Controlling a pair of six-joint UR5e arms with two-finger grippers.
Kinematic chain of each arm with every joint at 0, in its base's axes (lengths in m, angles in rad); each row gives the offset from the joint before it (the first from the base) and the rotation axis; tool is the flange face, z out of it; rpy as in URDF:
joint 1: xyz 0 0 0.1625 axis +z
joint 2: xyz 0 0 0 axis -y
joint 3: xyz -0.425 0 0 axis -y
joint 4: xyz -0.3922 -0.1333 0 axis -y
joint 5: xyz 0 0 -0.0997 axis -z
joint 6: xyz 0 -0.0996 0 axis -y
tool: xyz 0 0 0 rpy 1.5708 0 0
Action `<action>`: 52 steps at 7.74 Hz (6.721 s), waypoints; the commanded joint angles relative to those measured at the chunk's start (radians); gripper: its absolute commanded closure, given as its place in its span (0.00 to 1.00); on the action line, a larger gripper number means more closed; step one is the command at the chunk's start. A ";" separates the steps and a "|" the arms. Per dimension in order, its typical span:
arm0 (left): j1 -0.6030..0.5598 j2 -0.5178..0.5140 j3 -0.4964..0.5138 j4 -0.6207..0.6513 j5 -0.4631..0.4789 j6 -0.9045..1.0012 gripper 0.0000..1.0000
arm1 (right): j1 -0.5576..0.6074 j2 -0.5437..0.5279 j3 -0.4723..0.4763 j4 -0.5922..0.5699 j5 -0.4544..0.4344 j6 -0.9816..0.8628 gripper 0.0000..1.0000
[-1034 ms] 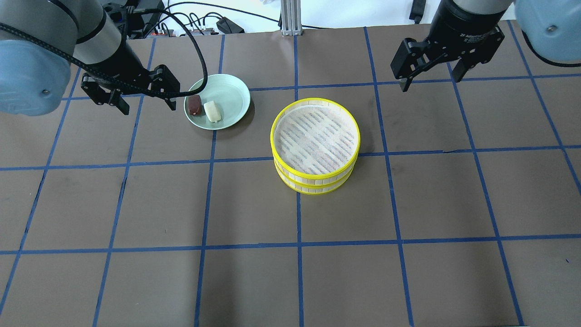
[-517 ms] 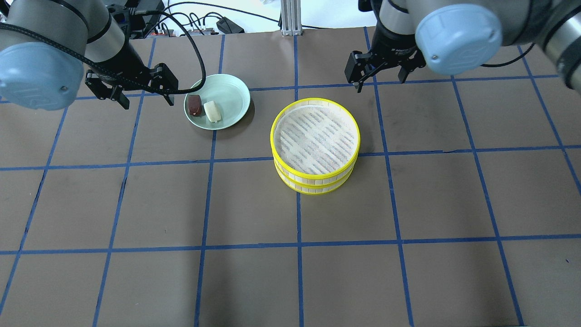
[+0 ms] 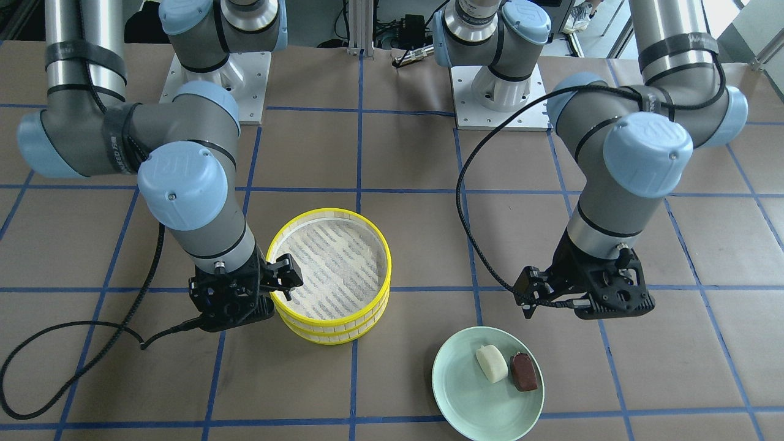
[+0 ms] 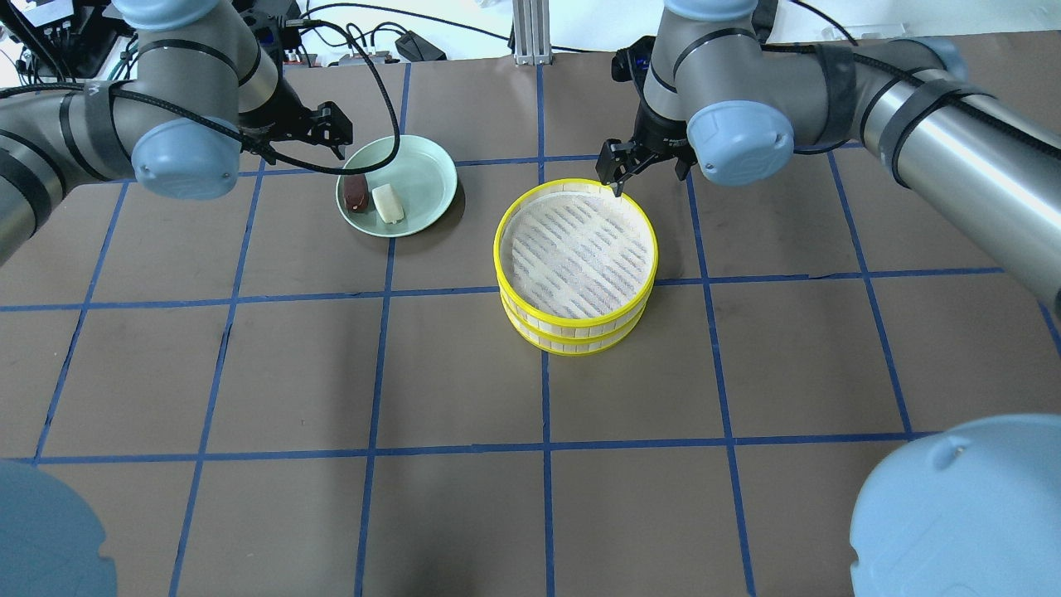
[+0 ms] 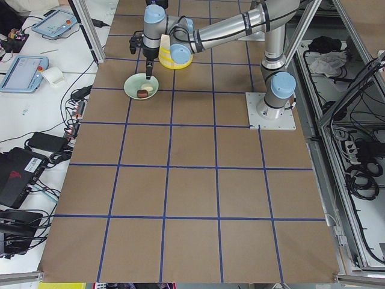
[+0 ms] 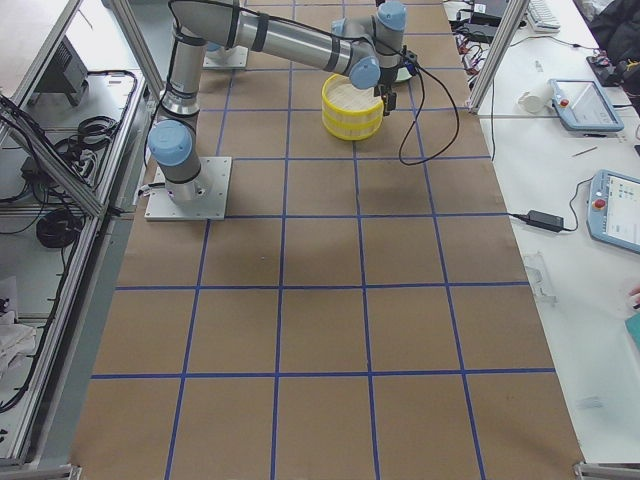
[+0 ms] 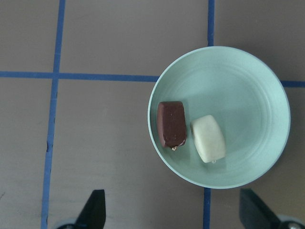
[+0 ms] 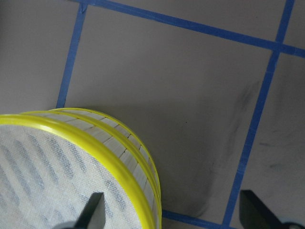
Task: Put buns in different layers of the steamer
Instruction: 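Reach the left gripper to the white bun while the right reaches the steamer, then grasp the white bun with left gripper while right lifts the top tier, then carry the white bun toward the lower tier while right holds top tier aside, then lower the white bun into the lower steamer tier and open the left gripper, then withdraw left gripper to the plate while right restacks the top tier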
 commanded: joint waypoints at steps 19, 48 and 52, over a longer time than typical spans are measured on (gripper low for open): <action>-0.043 -0.259 0.016 0.146 -0.113 -0.272 0.21 | 0.013 0.005 0.042 0.031 0.028 -0.005 0.94; -0.393 -0.172 0.004 0.053 -0.258 -0.593 0.00 | -0.443 -0.294 0.035 0.348 -0.021 -0.362 1.00; -0.329 -0.051 0.013 -0.036 -0.127 -0.428 0.00 | -0.414 -0.291 0.028 0.338 -0.019 -0.318 1.00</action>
